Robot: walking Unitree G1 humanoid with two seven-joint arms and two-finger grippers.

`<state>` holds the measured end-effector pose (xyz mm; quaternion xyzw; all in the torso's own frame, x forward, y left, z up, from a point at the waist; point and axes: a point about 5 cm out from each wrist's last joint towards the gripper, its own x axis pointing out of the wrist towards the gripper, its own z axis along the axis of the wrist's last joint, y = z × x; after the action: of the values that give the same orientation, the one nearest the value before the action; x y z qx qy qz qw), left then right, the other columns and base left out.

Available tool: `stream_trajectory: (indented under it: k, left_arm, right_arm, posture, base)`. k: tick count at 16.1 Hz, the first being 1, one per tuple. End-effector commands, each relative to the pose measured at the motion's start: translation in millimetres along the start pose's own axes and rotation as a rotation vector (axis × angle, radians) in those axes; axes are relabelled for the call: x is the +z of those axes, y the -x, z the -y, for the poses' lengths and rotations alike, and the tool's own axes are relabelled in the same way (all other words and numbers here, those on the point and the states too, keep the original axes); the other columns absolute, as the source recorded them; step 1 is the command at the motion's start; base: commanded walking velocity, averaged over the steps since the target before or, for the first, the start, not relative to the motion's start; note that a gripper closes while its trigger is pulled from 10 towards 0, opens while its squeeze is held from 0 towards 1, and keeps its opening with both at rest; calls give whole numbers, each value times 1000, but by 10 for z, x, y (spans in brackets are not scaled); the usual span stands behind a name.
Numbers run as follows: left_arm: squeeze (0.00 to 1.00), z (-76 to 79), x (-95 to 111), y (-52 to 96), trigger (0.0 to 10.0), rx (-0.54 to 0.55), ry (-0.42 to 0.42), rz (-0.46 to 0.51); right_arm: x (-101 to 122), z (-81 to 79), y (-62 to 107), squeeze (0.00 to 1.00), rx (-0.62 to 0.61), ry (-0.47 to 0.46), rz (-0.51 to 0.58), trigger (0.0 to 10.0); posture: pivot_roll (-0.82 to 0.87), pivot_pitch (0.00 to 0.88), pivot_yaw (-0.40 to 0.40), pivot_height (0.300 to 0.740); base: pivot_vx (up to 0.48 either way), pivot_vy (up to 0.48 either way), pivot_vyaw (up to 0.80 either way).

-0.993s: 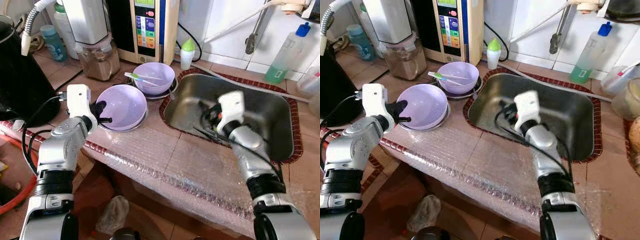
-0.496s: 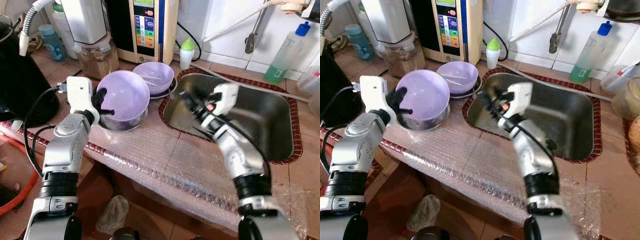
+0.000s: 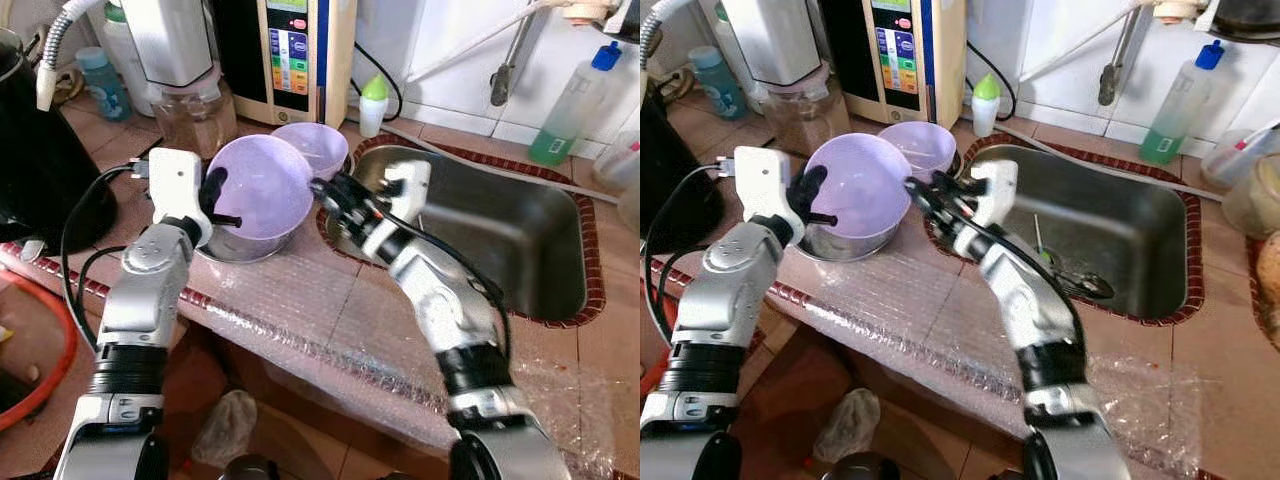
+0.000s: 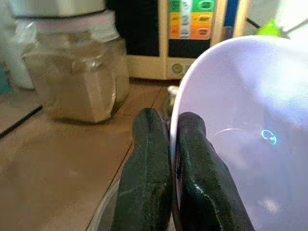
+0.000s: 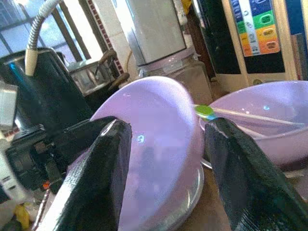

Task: Kitchen organization

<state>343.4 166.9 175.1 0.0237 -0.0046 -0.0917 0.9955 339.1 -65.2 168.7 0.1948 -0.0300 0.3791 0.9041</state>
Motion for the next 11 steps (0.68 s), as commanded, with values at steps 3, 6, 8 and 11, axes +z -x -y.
stream_trajectory:
  k: [3,6,8,11]
  left_arm:
    - [0,84,199,-14,0,-40,-37,96]
    - [0,134,218,-4,0,-49,-40,119]
    - [0,159,248,5,0,-62,-35,147]
    - [0,177,258,4,0,-67,-43,158]
  right_arm:
    - [-60,-28,-138,0,-46,19,-31,1608]
    - [-102,45,-213,0,-142,43,-71,0]
    - [-99,99,-227,0,-189,53,-85,0]
    - [-94,129,-248,0,-213,64,-97,1176]
  posture:
    - [39,0,4,740]
    - [40,0,-4,740]
    - [40,0,-7,740]
    - [37,0,-6,740]
  base:
    - [0,0,0]
    - [0,0,0]
    - [0,0,0]
    - [0,0,0]
